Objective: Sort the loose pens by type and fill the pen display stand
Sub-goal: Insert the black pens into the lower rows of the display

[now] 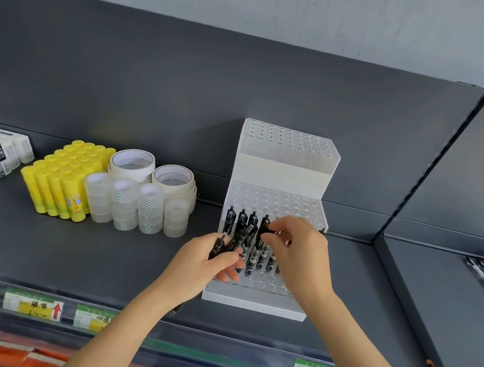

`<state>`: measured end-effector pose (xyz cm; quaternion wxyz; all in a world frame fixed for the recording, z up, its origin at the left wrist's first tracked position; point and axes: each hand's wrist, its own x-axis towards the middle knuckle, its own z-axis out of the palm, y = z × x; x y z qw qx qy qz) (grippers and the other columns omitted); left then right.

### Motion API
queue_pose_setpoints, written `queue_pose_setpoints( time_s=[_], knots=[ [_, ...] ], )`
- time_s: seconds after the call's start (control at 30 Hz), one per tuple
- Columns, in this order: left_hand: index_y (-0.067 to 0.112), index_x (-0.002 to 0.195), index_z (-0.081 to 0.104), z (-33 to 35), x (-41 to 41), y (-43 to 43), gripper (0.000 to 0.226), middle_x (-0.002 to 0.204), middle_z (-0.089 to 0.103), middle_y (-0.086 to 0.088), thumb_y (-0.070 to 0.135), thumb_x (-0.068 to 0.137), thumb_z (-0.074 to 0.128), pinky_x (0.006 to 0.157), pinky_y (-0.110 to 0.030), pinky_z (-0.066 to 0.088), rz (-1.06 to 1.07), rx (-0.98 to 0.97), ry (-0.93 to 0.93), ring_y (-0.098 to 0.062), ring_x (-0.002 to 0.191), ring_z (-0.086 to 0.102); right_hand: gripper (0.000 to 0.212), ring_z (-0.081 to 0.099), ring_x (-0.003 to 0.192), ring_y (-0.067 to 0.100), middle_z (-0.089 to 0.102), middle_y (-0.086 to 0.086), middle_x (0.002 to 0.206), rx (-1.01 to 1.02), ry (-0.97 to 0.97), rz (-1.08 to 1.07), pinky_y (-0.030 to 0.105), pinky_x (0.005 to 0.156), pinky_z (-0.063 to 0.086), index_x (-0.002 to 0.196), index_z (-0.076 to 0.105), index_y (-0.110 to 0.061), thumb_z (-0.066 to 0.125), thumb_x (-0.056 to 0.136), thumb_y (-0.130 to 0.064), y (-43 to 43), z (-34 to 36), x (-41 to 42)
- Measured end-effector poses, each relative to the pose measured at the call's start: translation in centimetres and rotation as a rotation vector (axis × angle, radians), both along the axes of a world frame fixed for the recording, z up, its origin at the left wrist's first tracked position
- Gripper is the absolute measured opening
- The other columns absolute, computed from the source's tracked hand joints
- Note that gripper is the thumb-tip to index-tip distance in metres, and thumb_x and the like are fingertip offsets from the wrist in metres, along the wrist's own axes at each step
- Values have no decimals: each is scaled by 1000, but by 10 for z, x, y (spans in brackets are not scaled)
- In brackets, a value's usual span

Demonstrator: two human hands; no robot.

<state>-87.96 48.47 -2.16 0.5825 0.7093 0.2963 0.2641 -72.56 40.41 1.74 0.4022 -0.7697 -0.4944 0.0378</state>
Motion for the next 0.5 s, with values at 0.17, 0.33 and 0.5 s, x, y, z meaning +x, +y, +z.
queue_pose_setpoints(
  time_s=[0.17, 0.33, 0.5],
  knots=[
    [8, 99, 67, 10, 13, -7, 14, 71, 68, -2, 11, 96, 54, 66, -23, 54, -103, 54, 19, -10, 67, 66, 26, 58, 62, -4, 68, -10, 78, -21, 336, 198, 9, 58, 44, 98, 72, -20, 60, 86, 1, -11, 12, 7],
    [11, 96, 64, 18, 23, -14, 13, 76, 72, -4, 8, 97, 51, 72, -34, 59, -128, -29, -52, -18, 72, 70, 20, 64, 73, 11, 71, 14, 88, 33, 571, 301, 22, 69, 53, 93, 71, -10, 65, 82, 6, -22, 14, 18],
    [17, 93, 64, 14, 29, -13, 12, 88, 73, -2, 16, 97, 53, 82, -38, 56, -67, 152, 23, -19, 85, 69, 7, 65, 69, 18, 69, 18, 83, 155, 610, 211, 30, 70, 57, 88, 63, -3, 66, 84, 2, -27, 22, 24]
  ],
)
